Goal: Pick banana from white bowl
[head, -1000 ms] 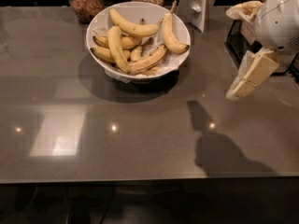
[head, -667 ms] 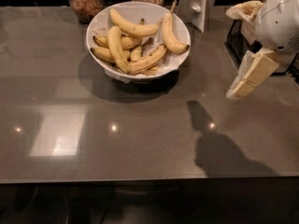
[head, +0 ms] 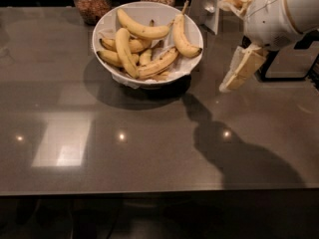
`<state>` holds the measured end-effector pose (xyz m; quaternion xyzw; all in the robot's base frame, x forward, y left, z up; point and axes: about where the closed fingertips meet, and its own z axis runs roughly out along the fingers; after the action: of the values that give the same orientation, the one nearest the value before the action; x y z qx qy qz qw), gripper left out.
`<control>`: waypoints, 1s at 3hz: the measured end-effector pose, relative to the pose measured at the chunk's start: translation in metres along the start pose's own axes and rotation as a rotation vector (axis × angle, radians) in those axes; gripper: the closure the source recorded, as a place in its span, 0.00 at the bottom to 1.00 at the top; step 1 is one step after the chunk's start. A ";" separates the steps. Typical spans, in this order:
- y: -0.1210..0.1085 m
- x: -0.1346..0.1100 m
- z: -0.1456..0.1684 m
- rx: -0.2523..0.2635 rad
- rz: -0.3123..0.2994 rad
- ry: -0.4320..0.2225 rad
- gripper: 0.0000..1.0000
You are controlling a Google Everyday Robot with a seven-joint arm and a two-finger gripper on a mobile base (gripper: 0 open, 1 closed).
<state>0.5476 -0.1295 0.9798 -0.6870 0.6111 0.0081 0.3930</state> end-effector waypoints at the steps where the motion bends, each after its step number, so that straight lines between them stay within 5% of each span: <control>1: -0.027 -0.006 0.031 0.029 -0.054 -0.052 0.00; 3: -0.070 -0.014 0.077 0.069 -0.126 -0.096 0.37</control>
Offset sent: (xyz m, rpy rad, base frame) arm 0.1037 0.0563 -0.0077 0.0657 -0.1520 0.1241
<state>0.6396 -0.0789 0.9706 -0.7089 0.5470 -0.0047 0.4453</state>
